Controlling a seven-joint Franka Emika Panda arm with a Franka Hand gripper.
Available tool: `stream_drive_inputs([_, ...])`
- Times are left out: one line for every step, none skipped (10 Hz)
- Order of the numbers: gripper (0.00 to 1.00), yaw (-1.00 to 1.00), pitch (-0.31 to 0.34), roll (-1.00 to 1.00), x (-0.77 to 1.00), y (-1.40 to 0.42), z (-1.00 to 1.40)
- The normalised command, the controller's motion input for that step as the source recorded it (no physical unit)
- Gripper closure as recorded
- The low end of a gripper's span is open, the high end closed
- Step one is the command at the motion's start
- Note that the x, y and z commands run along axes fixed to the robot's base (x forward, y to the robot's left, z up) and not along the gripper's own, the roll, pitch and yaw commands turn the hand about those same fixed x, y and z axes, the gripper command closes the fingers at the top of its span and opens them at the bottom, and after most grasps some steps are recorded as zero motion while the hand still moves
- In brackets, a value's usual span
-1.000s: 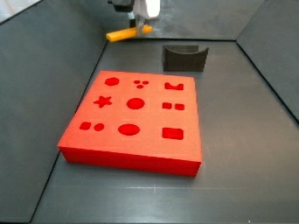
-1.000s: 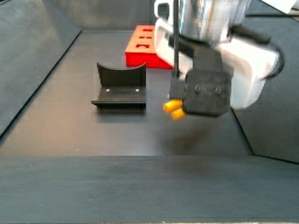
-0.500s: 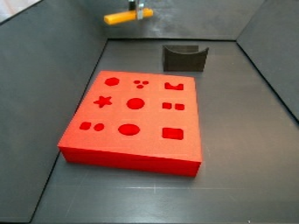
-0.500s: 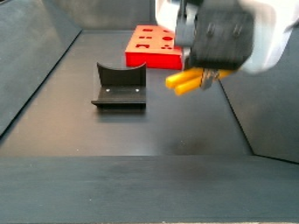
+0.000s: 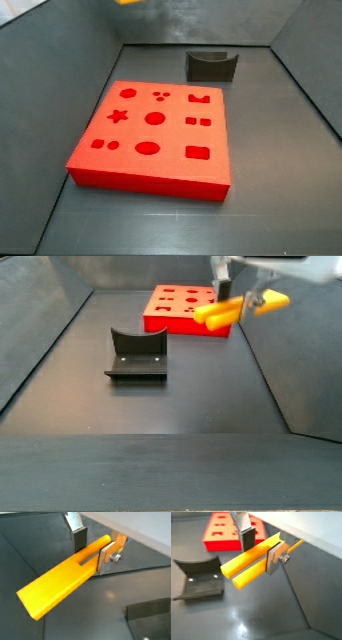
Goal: Pick up the square-circle object. Move up. Place the square-circle object on the fixture. Regrasp the square-circle object. Rotate the square-circle object. Move to above the board. Insert the square-circle object.
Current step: Place the square-circle object on the fixture.
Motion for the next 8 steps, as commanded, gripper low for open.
stream_drive_inputs([1.00,1.00,-0.123,0.09,1.00,-0.97,0.04])
stream_drive_inputs([1.00,1.00,-0.125,0.09,1.00,-0.92,0.03])
stream_drive_inputs([1.00,1.00,-0.120,0.10,1.00,-0.81,0.02])
stream_drive_inputs([1.00,1.00,-0.118,0.11,1.00,-0.71,0.01])
stream_drive_inputs([1.00,1.00,-0.117,0.11,1.00,-0.63,0.00])
stream_drive_inputs([1.00,1.00,-0.113,0.12,1.00,-0.46,-0.01])
stream_drive_inputs([1.00,1.00,-0.111,0.14,1.00,-0.33,-0.03])
stream_drive_inputs([1.00,1.00,-0.110,0.15,1.00,-0.25,-0.04])
